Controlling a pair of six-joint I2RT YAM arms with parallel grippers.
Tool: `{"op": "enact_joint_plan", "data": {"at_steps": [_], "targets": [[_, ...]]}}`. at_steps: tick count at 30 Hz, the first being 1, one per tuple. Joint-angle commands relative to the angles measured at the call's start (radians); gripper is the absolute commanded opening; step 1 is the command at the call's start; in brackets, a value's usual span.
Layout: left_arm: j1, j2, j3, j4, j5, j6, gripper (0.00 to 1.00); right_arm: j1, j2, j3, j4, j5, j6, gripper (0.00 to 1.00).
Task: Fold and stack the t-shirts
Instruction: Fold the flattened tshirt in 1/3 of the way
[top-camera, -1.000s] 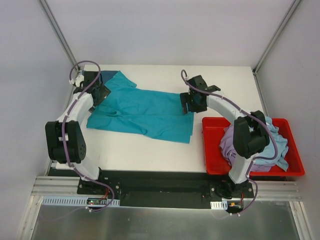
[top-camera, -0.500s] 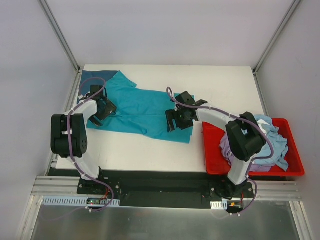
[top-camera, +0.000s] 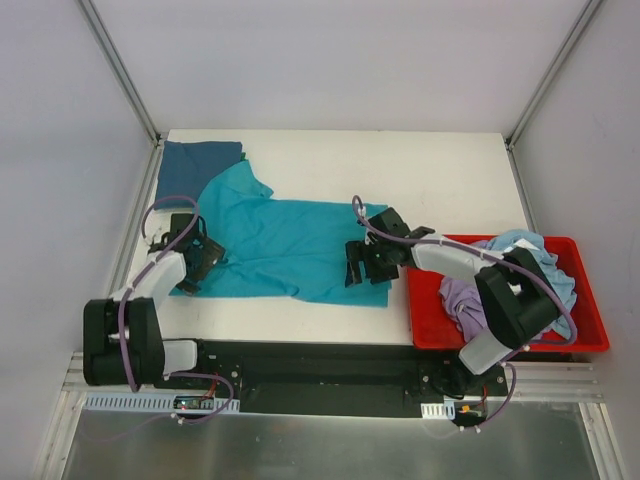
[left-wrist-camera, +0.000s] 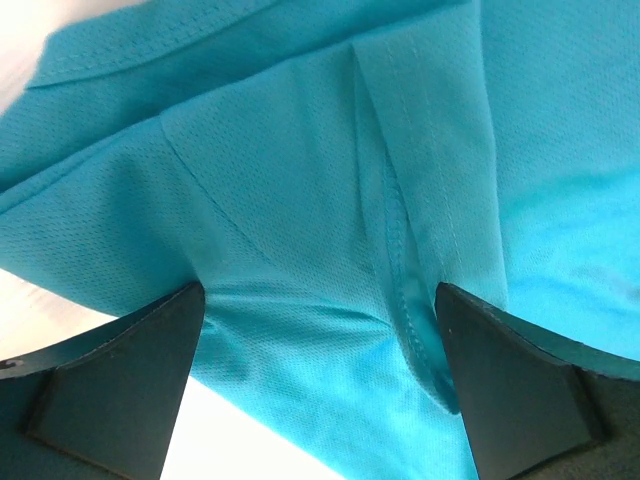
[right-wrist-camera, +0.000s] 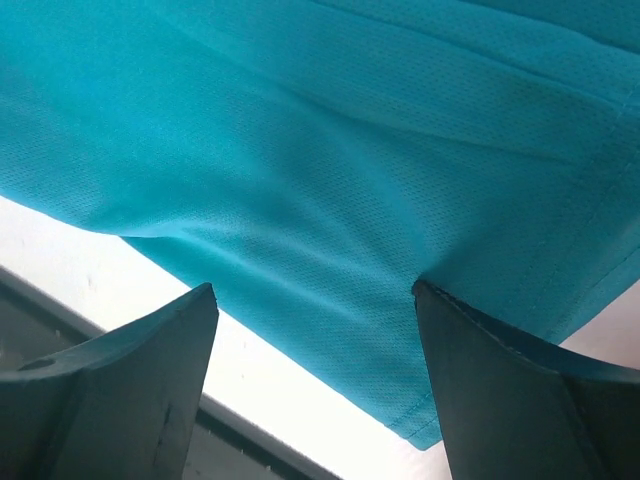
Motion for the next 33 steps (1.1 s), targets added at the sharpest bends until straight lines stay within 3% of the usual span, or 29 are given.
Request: {"op": "enact_joint_plan", "data": {"at_steps": [1, 7, 12, 16, 18, 24, 33], "targets": [[0.006, -0.167, -0.093, -0.223, -0.096, -0.065, 0.99, 0.044, -0.102, -0.129, -0.072, -0.044, 0.031, 0.82], [0.006, -0.514, -0.131, -0.340, -0.101, -0.025, 0.99, 0.102, -0.215, -0.134, -0.138, -0.063, -0.011, 0.83], [0.004, -0.643, -0.118, -0.295, 0.015, -0.001, 0.99, 0.105, -0.263, -0.045, -0.151, 0.018, -0.047, 0.85], [-0.016, -0.529, -0.116, -0.165, 0.227, 0.030, 0.99, 0.104, -0.300, -0.027, -0.118, 0.074, -0.048, 0.87], [-0.052, -0.438, -0.098, -0.121, 0.261, 0.032, 0.99, 0.104, -0.307, -0.027, -0.117, 0.078, -0.048, 0.87], [-0.204, -0.229, -0.001, -0.068, 0.183, 0.015, 0.99, 0.102, -0.318, -0.042, -0.105, 0.104, -0.036, 0.88], [-0.223, -0.045, 0.077, -0.020, 0.060, 0.030, 0.99, 0.075, -0.352, -0.063, -0.106, 0.133, -0.047, 0.88]]}}
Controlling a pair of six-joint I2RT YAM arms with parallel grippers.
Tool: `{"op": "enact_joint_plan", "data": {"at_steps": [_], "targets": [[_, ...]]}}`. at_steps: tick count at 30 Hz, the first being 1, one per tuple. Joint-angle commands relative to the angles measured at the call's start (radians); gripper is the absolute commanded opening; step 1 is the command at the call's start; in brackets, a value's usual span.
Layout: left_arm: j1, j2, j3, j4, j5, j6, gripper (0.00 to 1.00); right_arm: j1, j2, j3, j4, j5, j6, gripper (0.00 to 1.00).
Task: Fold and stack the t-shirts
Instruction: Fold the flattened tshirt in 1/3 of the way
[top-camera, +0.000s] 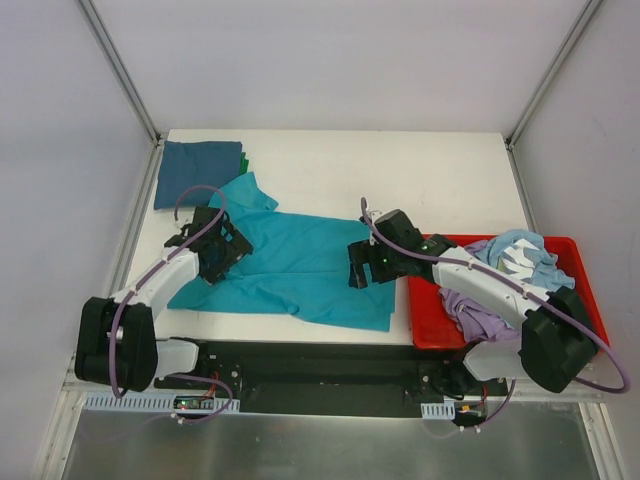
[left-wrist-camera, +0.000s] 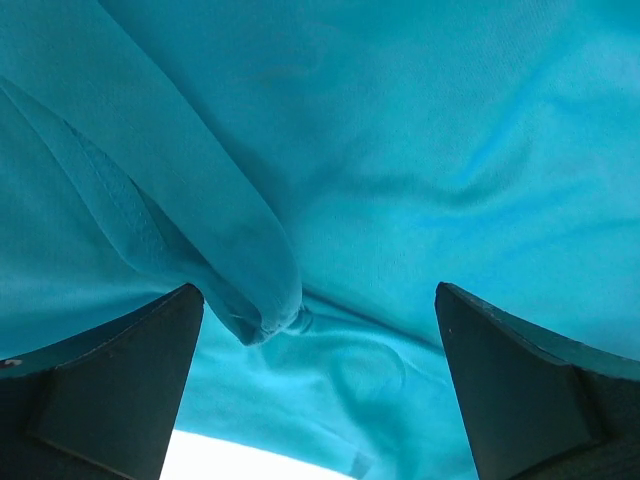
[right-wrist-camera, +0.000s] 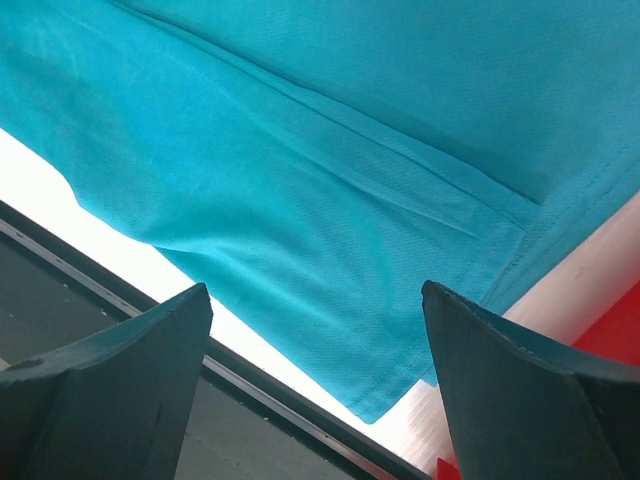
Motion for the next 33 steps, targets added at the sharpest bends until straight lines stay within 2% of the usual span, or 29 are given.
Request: {"op": "enact_joint_plan", "data": {"at_steps": [1, 3, 5, 7, 10, 14, 21, 24, 33], "targets": [[-0.005, 0.072, 0.070, 0.037, -0.071, 0.027, 0.99, -0.031, -0.056, -0.009, 0.006, 0.027, -0.011, 0.88], [-0.006, 0.104, 0.096, 0.047, -0.045, 0.040, 0.98, -0.042, -0.069, -0.013, 0.006, 0.029, -0.012, 0.88], [-0.014, 0.130, 0.124, 0.058, -0.006, 0.070, 0.84, -0.057, -0.082, -0.024, 0.006, 0.029, -0.012, 0.88], [-0.023, 0.149, 0.136, 0.054, 0.036, 0.101, 0.64, -0.067, -0.096, -0.032, 0.008, 0.029, -0.014, 0.88], [-0.029, 0.153, 0.124, 0.012, 0.064, 0.129, 0.56, -0.080, -0.116, -0.048, 0.005, 0.035, -0.008, 0.88], [-0.029, 0.153, 0.116, -0.043, -0.011, 0.135, 0.56, -0.105, -0.133, -0.068, 0.010, 0.024, -0.005, 0.88], [-0.036, 0.190, 0.148, -0.052, -0.036, 0.155, 0.56, -0.113, -0.127, -0.076, 0.022, 0.007, 0.001, 0.88], [-0.051, 0.237, 0.179, -0.052, -0.030, 0.168, 0.49, -0.113, -0.128, -0.079, 0.022, 0.007, 0.001, 0.88], [-0.200, 0.366, 0.311, -0.037, -0.093, 0.224, 0.50, -0.117, -0.127, -0.090, 0.034, 0.004, 0.001, 0.88]]}}
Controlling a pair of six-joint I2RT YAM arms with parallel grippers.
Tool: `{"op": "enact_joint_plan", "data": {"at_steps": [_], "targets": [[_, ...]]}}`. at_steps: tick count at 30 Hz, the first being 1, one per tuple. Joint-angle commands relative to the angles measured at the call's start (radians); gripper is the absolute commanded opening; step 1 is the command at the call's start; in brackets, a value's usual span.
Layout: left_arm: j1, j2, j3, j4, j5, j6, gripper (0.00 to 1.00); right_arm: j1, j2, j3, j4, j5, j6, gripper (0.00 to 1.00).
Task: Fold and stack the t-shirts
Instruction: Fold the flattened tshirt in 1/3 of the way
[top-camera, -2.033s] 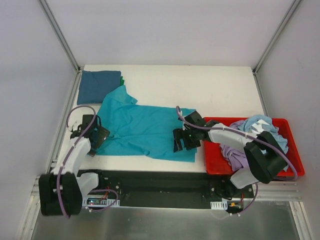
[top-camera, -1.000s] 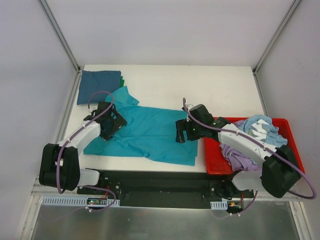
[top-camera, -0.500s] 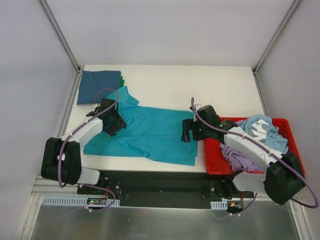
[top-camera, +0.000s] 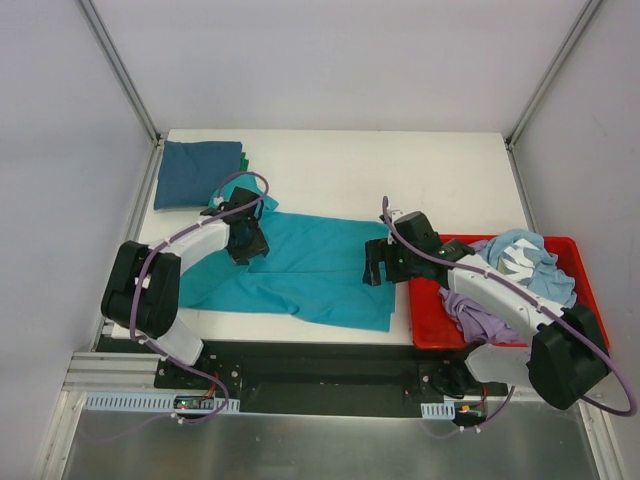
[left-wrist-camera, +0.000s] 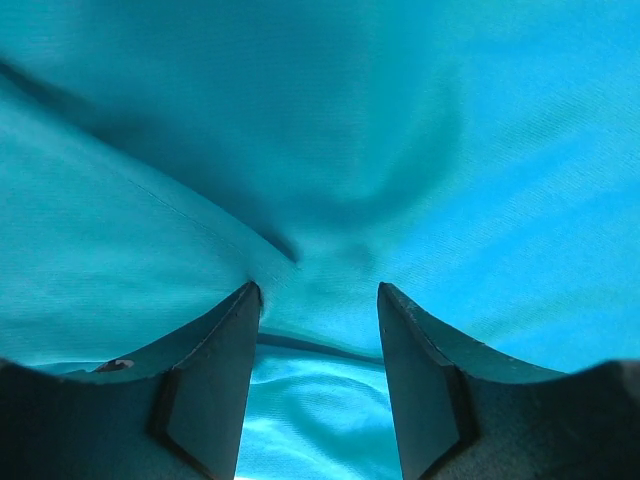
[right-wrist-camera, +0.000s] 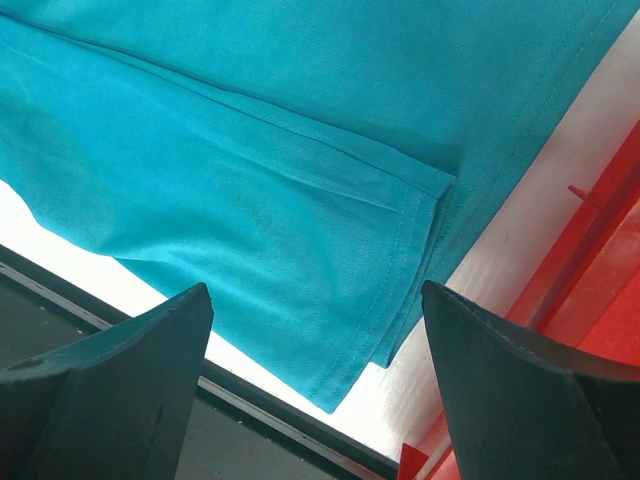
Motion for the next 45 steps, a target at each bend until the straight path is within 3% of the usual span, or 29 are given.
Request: {"op": "enact_joint_plan", "data": {"at_steps": [1, 7, 13, 18, 24, 31, 45], "targets": [[-0.084, 0.035, 0.087, 0.001, -0.066, 0.062, 0.50, -0.008, -0.019, -0.008, 0.024, -0.010, 0.001, 0.88], [-0.112, 0.015, 0.097, 0.001, -0.080, 0.090, 0.54, -0.007, -0.020, -0.014, 0.025, -0.036, -0.004, 0.88], [-0.111, -0.167, 0.012, -0.005, -0.118, 0.059, 0.99, 0.042, 0.009, -0.003, 0.047, -0.096, -0.030, 0.87], [-0.092, -0.312, -0.098, -0.013, -0.185, 0.021, 0.99, 0.139, 0.059, 0.021, -0.002, -0.058, -0.028, 0.86], [0.150, -0.342, -0.264, -0.012, -0.090, -0.111, 0.99, 0.148, 0.073, 0.007, -0.088, 0.057, 0.051, 0.84], [0.244, -0.329, -0.356, -0.012, -0.146, -0.194, 0.99, 0.145, 0.072, 0.018, -0.151, 0.224, 0.108, 0.84], [0.362, -0.438, -0.433, -0.038, -0.196, -0.223, 0.99, 0.122, 0.184, 0.064, -0.124, 0.151, 0.133, 0.74]]}}
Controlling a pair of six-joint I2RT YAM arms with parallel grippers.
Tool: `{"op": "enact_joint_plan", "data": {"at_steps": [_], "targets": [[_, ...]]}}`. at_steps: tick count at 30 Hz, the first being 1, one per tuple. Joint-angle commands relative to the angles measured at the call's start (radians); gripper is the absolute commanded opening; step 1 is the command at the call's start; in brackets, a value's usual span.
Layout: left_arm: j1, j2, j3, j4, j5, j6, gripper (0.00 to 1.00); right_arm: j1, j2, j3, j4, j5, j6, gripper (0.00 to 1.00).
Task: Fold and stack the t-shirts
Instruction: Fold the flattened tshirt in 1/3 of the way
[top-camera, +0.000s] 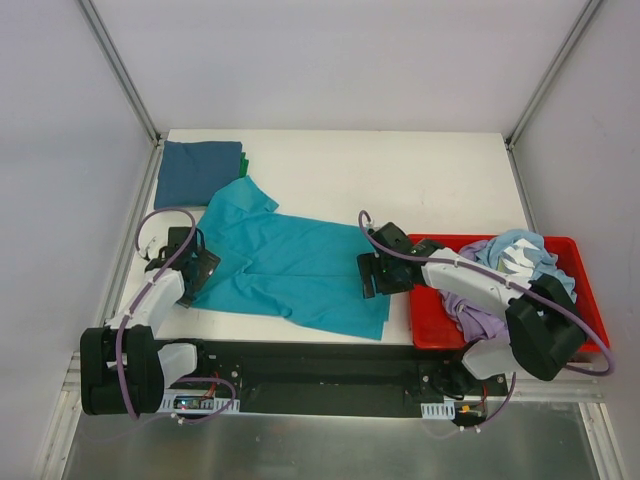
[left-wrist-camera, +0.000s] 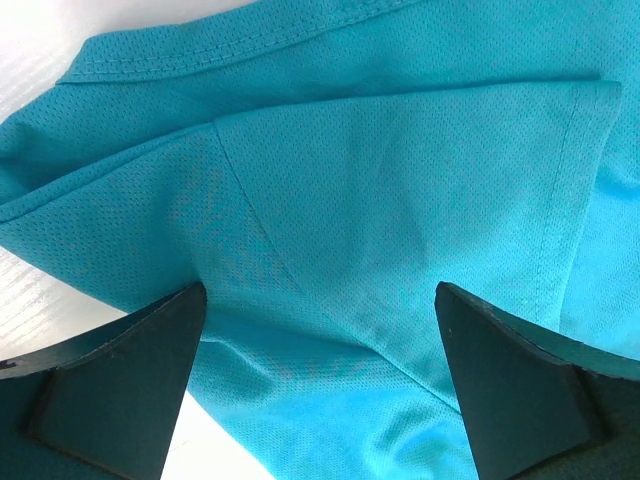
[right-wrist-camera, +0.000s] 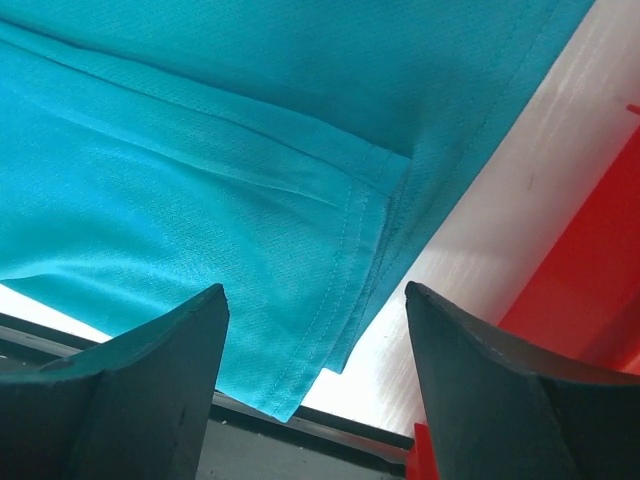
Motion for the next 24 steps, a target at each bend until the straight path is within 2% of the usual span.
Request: {"op": "enact_joint_plan", "data": {"at_steps": [1, 3, 18, 24], "targets": [[0.011, -0.002, -0.039, -0.067, -0.022, -0.010, 0.99, -0.005, 0.018, 0.022, -0.011, -0.022, 0.021, 0.72], [0.012, -0.001, -0.036, -0.067, -0.019, -0.005, 0.99, -0.007, 0.020, 0.018, 0.003, -0.074, 0.021, 0.67], [0.011, 0.004, -0.030, -0.067, -0.012, -0.004, 0.99, -0.007, 0.029, -0.025, 0.003, -0.111, 0.064, 0.63], [0.012, 0.007, -0.028, -0.067, -0.010, -0.004, 0.99, -0.007, 0.021, -0.039, 0.029, -0.134, 0.072, 0.54]]}}
